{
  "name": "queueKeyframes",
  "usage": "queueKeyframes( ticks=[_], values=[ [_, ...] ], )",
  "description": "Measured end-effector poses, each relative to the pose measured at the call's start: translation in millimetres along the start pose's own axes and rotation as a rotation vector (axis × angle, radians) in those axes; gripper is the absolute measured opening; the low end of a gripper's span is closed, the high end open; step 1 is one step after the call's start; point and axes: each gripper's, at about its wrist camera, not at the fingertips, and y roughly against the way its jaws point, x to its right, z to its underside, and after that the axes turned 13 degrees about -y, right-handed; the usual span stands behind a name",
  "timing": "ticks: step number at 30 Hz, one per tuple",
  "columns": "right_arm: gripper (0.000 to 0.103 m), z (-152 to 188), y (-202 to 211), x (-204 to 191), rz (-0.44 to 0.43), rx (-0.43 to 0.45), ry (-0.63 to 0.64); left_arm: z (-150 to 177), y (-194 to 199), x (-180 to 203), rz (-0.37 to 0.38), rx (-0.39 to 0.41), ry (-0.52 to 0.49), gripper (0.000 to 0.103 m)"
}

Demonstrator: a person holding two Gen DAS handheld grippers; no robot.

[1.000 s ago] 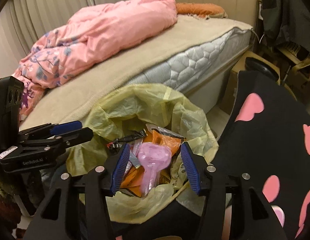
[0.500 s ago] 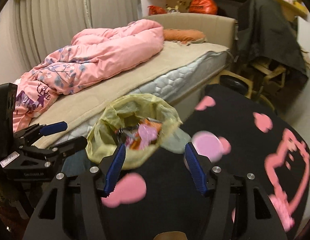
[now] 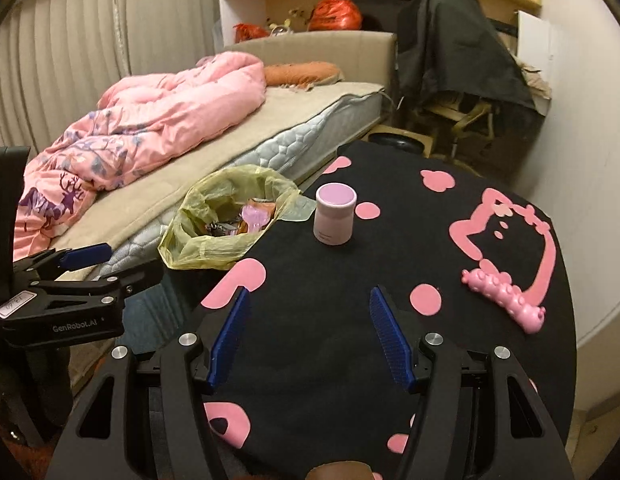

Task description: Collect trash

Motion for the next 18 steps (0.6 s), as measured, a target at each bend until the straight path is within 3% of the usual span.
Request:
queueKeyframes(
  ticks=[4,18],
  values=[
    [0.058,2.1,6.0,2.3,0.003,-0.013,-0.01,1.9,15.7,1.4,-0.022,0.043,-0.014,0.087],
    [0.058,6.3,14.4,-0.6,0.012,0.004,-0.024,1.7,24.0,7.9,-0.028,0.061,-0.05,0.087]
  ],
)
